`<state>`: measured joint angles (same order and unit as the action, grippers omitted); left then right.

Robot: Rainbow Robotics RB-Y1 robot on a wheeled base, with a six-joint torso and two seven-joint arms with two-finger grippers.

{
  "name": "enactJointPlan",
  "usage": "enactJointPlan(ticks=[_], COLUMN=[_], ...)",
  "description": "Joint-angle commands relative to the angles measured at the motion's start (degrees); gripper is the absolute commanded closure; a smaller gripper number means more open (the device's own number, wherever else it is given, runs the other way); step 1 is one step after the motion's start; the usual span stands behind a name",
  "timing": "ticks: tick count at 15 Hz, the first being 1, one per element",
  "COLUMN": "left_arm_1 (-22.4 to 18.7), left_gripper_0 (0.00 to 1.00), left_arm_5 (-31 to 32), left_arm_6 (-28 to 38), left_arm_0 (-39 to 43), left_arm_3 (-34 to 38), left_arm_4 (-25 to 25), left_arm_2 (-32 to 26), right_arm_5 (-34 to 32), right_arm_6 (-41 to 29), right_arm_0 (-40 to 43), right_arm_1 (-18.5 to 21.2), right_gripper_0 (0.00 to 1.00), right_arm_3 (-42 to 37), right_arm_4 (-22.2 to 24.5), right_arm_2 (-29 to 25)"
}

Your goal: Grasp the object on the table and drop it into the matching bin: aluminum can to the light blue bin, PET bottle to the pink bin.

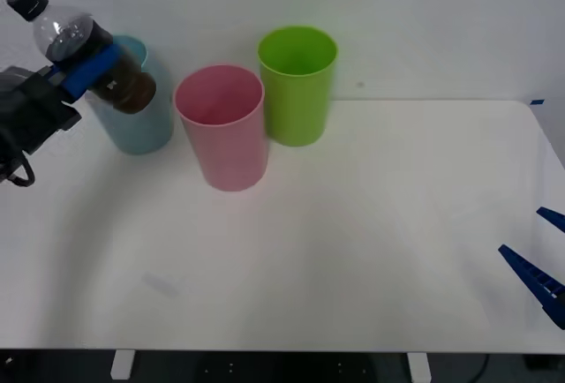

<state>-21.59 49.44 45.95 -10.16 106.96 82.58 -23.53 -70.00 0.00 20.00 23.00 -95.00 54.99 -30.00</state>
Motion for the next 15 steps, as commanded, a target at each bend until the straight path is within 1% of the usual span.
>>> enactJointPlan(ticks=[1, 5, 9, 15], left_arm_1=[0.06, 0.23, 1.29, 6.74], left_gripper_0=[1.00, 1.00, 1.00, 1.00], left_arm_5=[0.30, 0.30, 0.30, 0.39], left_arm_6=[1.15, 0.80, 0.45, 0.36], left_arm_0=[-4.17, -11.02, -16.30, -20.25], left_arm_3=[-2.11, -7.91, -12.92, -14.85], left_arm_4=[5.31, 9.88, 13.48, 20.95], left_arm_2=[3.05, 6.31, 8.06, 8.33], right_arm_5=[0.00, 0.00, 0.00, 0.00], right_arm_6=[0.00, 0.00, 0.00, 0.00], right_arm_0=[0.00, 0.00, 0.00, 0.00], right_arm_1=[0.00, 0.00, 0.00, 0.00], right_gripper_0=[0.00, 0.00, 0.00, 0.00], right_arm_3=[0.00, 0.00, 0.00, 0.00], right_arm_4=[0.01, 0.01, 0.01, 0.01], right_arm_2=[0.00, 0.00, 0.00, 0.00])
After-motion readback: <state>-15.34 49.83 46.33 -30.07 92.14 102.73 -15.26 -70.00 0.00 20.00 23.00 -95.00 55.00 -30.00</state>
